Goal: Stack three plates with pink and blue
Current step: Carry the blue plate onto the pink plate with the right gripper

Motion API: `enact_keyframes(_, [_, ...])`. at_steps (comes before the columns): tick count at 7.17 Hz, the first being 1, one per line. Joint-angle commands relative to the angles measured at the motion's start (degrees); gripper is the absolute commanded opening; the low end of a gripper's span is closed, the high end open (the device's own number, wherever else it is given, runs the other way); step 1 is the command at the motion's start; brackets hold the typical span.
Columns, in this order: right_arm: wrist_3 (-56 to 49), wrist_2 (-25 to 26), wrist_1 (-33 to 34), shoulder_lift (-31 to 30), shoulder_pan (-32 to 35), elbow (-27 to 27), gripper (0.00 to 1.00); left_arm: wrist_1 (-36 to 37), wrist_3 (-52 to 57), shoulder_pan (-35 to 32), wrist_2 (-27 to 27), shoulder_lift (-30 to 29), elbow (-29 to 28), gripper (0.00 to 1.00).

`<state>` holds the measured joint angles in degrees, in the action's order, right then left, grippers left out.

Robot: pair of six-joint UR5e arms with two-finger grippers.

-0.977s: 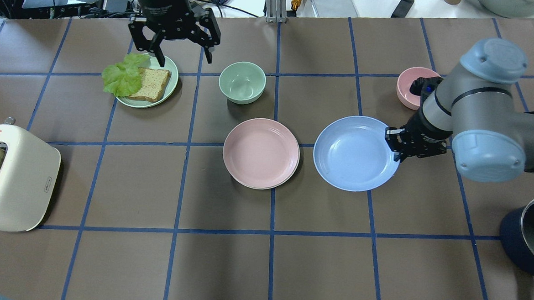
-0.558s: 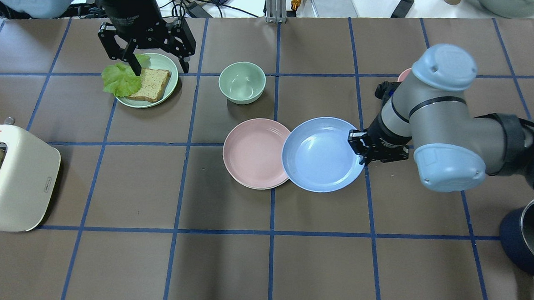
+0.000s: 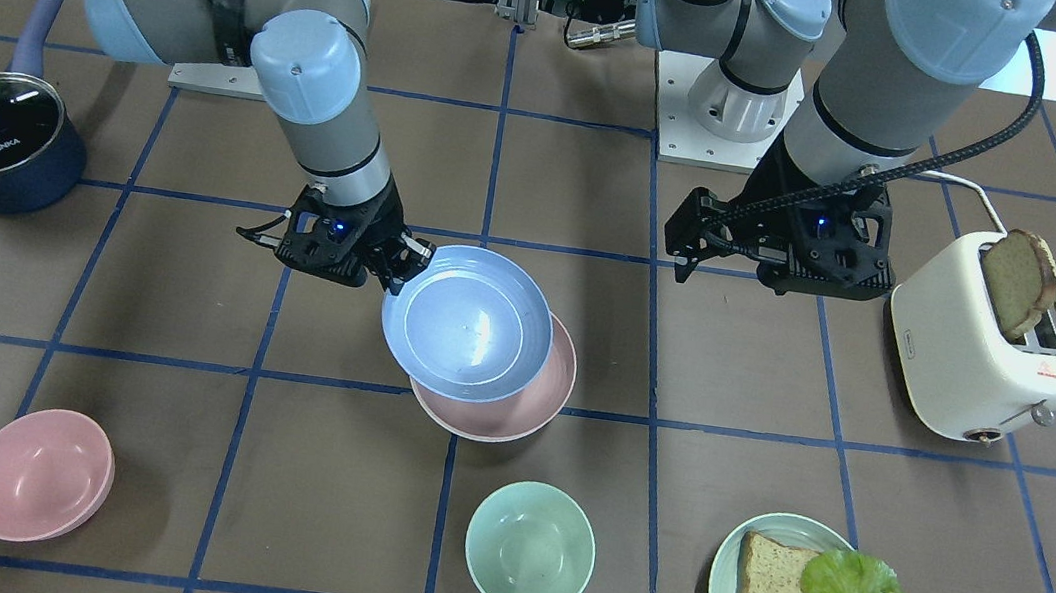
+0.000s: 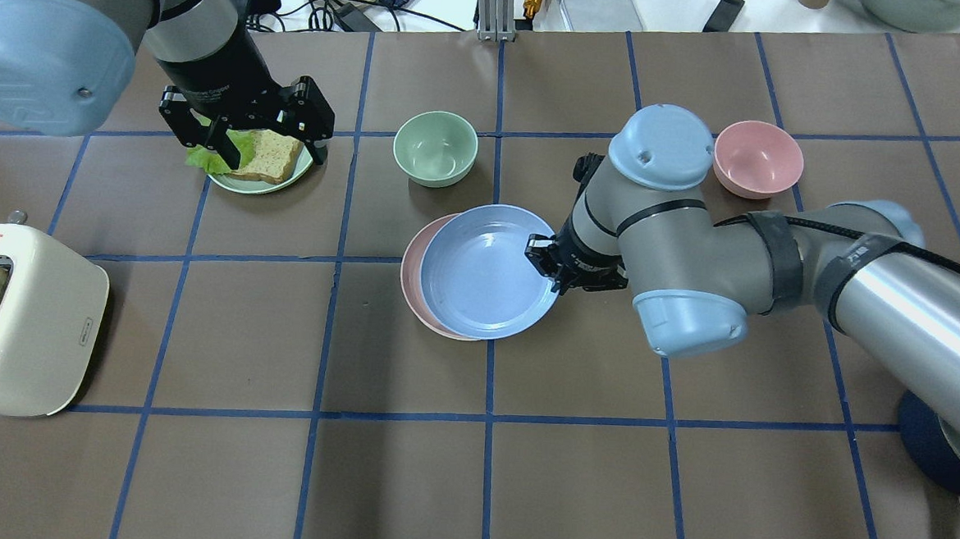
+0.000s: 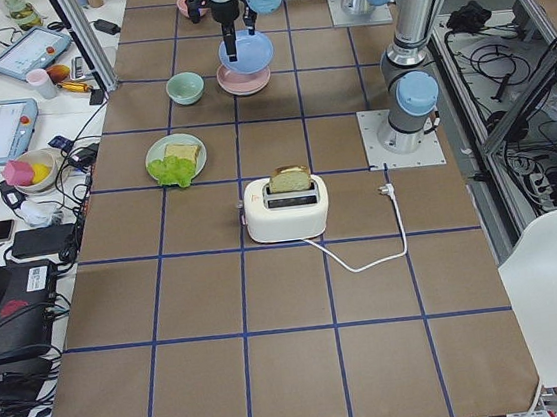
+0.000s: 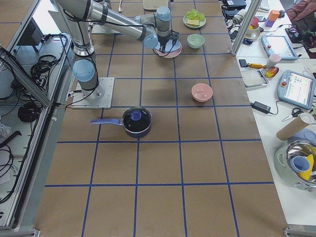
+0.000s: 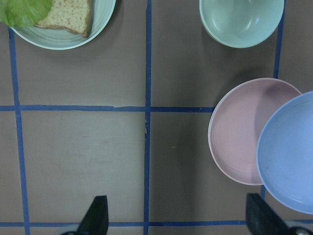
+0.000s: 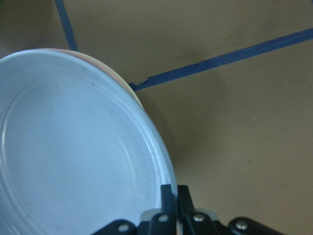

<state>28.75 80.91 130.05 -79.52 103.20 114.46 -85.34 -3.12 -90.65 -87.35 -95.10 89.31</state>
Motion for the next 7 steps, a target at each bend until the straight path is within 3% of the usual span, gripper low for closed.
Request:
enact_keyframes(1, [2.4,-0.7,1.7,1.4,1.8,-0.1,0.00,1.9,0.2,-0.1,0.1,1.7,-1.8,1.00])
enact_keyframes(4, [5.2,0.2,3.4,2.7,1.8,-0.2,0.02,2.7,0.2,-0.5,-1.0,1.9,-1.1,1.00])
enact_keyframes(5, [7.3,-0.2,3.7,3.1,1.8,-0.2,0.09,2.9,0.2,-0.5,-1.0,1.9,-1.0,1.00])
enact_keyframes(6, [7.4,0.1,3.6,3.7,1.8,-0.4,0.22,2.9,0.2,-0.5,-1.0,1.8,-0.9,1.00])
enact_keyframes(7, [7.4,0.3,3.7,3.7,1.7,-0.3,0.43,2.8,0.2,-0.5,-0.9,2.4,-0.7,1.00])
